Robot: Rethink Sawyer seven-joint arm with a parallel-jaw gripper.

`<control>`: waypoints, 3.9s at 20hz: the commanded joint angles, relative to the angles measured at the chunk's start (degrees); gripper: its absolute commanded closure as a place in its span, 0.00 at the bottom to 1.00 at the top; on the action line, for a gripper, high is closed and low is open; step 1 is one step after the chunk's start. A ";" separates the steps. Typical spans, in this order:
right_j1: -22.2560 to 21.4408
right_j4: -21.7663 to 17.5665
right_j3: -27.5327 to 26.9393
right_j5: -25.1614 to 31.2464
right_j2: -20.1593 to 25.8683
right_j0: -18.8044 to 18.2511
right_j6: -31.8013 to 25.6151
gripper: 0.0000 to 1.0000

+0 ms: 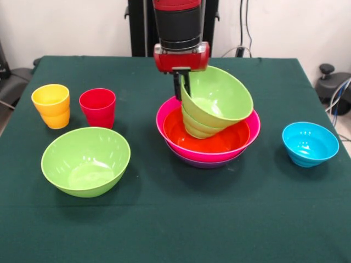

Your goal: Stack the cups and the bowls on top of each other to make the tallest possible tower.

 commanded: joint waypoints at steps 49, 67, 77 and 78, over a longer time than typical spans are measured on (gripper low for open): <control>1.79 -9.44 2.51 0.45 7.89 -8.92 -0.71 1.00; 3.54 -9.83 0.03 -2.09 2.18 -3.19 1.80 1.00; 3.82 -9.81 -0.68 -2.47 1.82 -3.01 1.90 1.00; 3.64 -9.61 -0.62 -2.21 1.98 -3.01 1.93 1.00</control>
